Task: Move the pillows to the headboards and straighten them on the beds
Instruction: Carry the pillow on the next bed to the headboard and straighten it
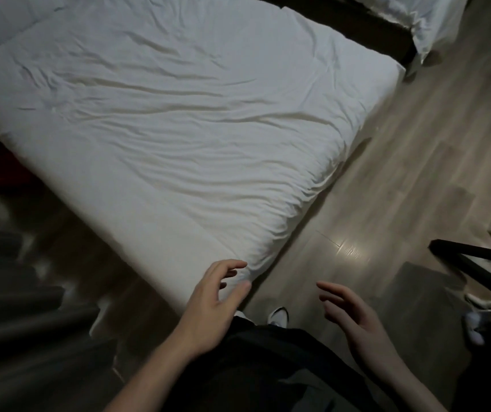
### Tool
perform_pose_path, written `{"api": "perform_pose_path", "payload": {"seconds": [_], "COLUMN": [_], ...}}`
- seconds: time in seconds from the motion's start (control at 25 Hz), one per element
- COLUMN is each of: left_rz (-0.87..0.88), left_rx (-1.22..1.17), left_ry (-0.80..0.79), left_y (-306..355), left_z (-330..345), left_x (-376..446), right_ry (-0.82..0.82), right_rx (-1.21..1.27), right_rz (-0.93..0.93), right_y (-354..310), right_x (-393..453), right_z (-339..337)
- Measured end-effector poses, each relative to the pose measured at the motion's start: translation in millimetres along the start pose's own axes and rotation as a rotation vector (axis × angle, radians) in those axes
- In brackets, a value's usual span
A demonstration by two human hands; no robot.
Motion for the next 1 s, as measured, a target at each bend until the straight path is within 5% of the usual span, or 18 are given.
{"api": "perform_pose_path", "payload": {"seconds": [0.48,1.0], "left_rz": [-0.004,0.105], "left_rx": [-0.016,-0.005], "left_ry": [0.037,-0.135], "left_y": [69.0,255.1], "left_z": [59.4,157.9], "left_x": [83.1,382.5], "right_ry": [-0.052,0.268], "right_rx": [0.025,0.127], "right_rz": [-0.069,0.011], "right_y": [-58.3,-118.6], "right_x": [97.9,237.1], "right_z": [-80.8,-290.6]}}
Point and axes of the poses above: each hand's wrist, its own x-axis towards the middle knuckle, its own z-axis out of the palm, y = z × x, the point moved 8 cm from there along x, towards the middle knuckle, and after that the axes turned 1 degree about -z, right-handed, at the moved point
